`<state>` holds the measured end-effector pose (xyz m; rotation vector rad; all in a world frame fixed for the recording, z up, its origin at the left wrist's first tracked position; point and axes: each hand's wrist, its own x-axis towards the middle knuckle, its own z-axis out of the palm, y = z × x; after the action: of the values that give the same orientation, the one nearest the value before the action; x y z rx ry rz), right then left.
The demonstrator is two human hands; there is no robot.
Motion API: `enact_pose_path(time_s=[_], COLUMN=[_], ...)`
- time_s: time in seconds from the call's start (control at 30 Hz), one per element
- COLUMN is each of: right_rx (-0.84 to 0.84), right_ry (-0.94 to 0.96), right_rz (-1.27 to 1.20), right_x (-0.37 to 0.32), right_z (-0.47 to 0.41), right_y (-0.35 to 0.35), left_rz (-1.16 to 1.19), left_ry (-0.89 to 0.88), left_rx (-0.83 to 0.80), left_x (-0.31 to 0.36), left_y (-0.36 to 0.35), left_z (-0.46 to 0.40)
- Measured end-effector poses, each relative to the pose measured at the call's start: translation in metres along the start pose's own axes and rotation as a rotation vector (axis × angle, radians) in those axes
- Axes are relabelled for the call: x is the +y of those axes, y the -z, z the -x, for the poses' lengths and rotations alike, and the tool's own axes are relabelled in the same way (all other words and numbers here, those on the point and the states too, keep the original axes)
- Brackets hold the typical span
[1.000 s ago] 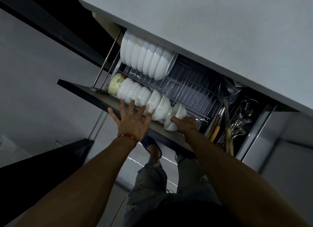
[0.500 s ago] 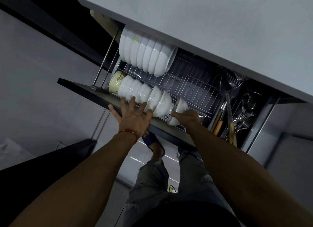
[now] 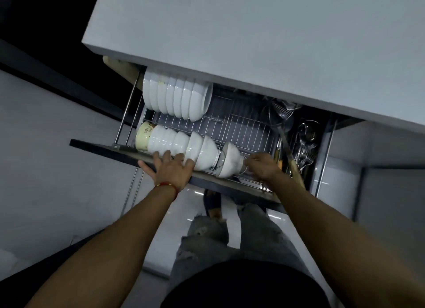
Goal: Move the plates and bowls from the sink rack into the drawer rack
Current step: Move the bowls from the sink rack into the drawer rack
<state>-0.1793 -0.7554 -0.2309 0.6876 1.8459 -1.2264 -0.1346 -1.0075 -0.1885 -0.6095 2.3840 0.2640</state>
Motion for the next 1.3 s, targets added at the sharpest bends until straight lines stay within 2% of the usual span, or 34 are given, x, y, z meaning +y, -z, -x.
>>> enact_pose_path(time_s=[0.1, 0.2, 0.27, 0.33, 0.5, 0.67, 0.73, 0.93, 1.1, 1.3], right_rx=[0.096, 0.210, 0.290, 0.347, 0.443, 0.558, 0.608, 0.823, 1.026, 1.246], right_ry=[0.081, 0.146, 0.163, 0.176, 0.236, 0.353, 0.377, 0.356, 0.278, 0.077], right_rz=[-0.235, -0.392, -0.454, -0.511, -0.634, -0.762, -0.802, -0.919, -1.070, -1.143], right_x=[0.003, 0.013, 0.024, 0.037, 0.071, 0.123, 0.156, 0.269, 0.343, 0.405], right_z=[0.049, 0.103, 0.130, 0.149, 0.184, 0.221, 0.239, 0.303, 0.336, 0.343], right_y=[0.033, 0.064, 0.079, 0.092, 0.133, 0.221, 0.267, 0.403, 0.475, 0.533], left_rz=[0.023, 0.145, 0.357, 0.469, 0.582, 0.625, 0.658, 0.720, 0.605, 0.445], left_ry=[-0.039, -0.233, -0.384, -0.496, -0.712, -0.913, -0.952, -0.925, -1.033, -1.133], left_rx=[0.066, 0.129, 0.075, 0.019, -0.114, -0.214, -0.292, -0.669, -0.777, -0.873], left_x=[0.013, 0.048, 0.082, 0.114, 0.194, 0.307, 0.361, 0.504, 0.582, 0.662], left_y=[0.000, 0.002, 0.007, 0.015, 0.031, 0.022, 0.005, -0.054, -0.089, -0.123], left_z=[0.012, 0.033, 0.048, 0.066, 0.127, 0.221, 0.267, 0.407, 0.475, 0.499])
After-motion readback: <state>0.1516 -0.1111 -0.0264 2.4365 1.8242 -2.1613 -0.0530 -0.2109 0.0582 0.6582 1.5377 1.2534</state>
